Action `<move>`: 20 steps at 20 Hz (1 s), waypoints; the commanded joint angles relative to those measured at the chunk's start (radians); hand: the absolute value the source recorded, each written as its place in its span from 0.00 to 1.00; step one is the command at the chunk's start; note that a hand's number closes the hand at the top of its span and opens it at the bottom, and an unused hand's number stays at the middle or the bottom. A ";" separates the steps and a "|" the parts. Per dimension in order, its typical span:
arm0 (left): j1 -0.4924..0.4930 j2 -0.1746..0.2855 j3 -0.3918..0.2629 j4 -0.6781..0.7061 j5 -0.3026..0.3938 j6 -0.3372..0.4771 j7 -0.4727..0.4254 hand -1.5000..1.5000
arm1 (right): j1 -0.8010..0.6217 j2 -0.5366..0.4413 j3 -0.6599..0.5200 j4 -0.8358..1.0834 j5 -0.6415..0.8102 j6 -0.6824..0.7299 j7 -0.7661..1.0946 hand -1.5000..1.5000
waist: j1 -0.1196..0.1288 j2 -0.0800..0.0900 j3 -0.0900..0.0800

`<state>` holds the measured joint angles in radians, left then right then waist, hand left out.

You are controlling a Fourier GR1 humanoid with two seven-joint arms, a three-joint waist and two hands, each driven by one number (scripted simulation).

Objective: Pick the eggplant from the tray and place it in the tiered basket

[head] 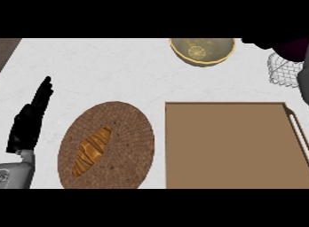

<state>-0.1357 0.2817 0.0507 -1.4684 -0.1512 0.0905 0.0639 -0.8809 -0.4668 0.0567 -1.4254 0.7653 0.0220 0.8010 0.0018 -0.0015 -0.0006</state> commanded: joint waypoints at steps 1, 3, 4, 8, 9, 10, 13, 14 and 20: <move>-0.027 -0.012 0.018 0.064 -0.005 -0.003 -0.039 0.50 | -0.011 -0.026 -0.076 -0.014 -0.044 0.060 -0.032 1.00 | -0.002 0.001 0.000; -0.024 -0.006 0.019 0.029 0.022 -0.035 -0.015 0.50 | -0.069 -0.035 -0.126 0.063 -0.092 0.062 -0.079 1.00 | 0.003 0.002 0.000; -0.073 0.000 0.021 0.067 -0.003 -0.017 -0.001 0.50 | -0.111 -0.056 -0.160 0.183 -0.102 0.029 -0.160 1.00 | 0.008 0.006 0.000; -0.009 -0.017 0.016 0.029 -0.017 -0.008 -0.023 0.50 | -0.095 -0.078 -0.109 0.276 -0.009 0.013 -0.257 1.00 | 0.011 0.004 0.000; -0.005 -0.019 0.001 0.001 -0.021 -0.013 -0.007 0.50 | -0.103 -0.111 -0.116 0.353 0.009 -0.010 -0.316 1.00 | 0.018 0.007 0.001; -0.022 -0.002 0.020 0.053 -0.007 -0.035 -0.054 0.50 | -0.148 -0.116 -0.095 0.379 0.050 -0.004 -0.283 1.00 | 0.018 0.008 0.000; -0.028 -0.045 -0.008 0.039 -0.053 0.026 -0.015 0.50 | -0.133 -0.169 -0.067 0.424 0.127 -0.026 -0.314 1.00 | 0.015 0.007 0.000; -0.027 -0.020 0.012 0.035 -0.016 -0.017 -0.035 0.50 | -0.090 -0.194 -0.056 0.461 0.161 -0.058 -0.349 1.00 | 0.018 0.010 0.000; 0.009 -0.019 -0.001 -0.024 -0.026 -0.028 -0.021 0.50 | -0.151 -0.288 -0.092 0.692 0.234 -0.121 -0.450 1.00 | 0.027 0.008 0.001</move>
<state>-0.1556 0.2615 0.0578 -1.4447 -0.1738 0.0720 0.0391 -1.0087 -0.7149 -0.0223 -0.8595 0.9538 -0.0571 0.4103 0.0237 0.0082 0.0000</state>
